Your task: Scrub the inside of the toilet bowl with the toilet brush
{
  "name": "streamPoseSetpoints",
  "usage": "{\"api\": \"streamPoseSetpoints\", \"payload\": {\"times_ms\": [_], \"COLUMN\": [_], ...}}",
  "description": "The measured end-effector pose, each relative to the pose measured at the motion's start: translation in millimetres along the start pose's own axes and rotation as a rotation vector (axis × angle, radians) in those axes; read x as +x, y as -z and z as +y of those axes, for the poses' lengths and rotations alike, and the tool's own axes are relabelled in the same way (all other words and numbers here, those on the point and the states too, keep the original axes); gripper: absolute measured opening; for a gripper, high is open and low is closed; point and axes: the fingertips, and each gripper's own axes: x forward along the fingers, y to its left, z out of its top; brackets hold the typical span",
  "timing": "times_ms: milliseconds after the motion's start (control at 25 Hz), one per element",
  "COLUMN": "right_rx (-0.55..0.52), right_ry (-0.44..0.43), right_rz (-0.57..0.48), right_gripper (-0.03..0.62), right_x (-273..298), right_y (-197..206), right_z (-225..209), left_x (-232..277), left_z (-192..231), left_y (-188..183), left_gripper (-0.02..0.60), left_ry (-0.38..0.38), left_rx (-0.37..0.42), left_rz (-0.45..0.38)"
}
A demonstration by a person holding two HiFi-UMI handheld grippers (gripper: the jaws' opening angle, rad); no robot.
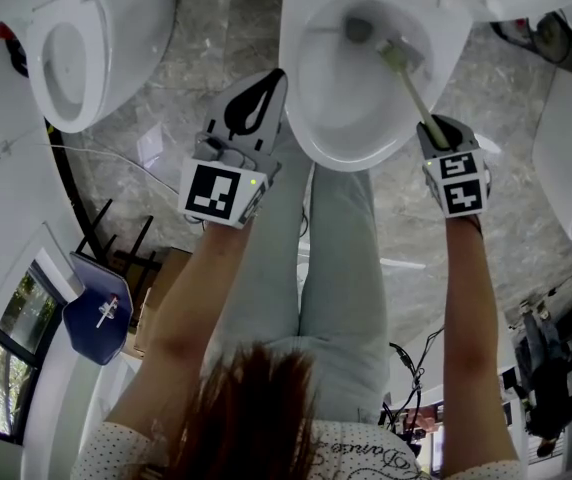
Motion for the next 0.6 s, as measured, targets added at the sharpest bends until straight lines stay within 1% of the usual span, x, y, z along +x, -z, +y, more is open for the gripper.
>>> {"api": "streamPoseSetpoints", "payload": {"times_ms": [280,600], "right_rx": [0.064,0.173], "right_ry": [-0.041,-0.079], "right_rz": [0.013,-0.005], "right_gripper": [0.117,0.118], "right_x": [-1.6,1.7], "right_y": [20.8,27.9], "right_z": [29.0,45.5], "left_x": [1.4,1.9], "left_z": [-3.1,-4.3], "left_y": [-0.8,-0.6], "left_gripper": [0.003,0.002], "left_ry": [0.008,0.009], "left_rx": [-0.005,-0.005], "left_rz": [-0.008,-0.01]}}
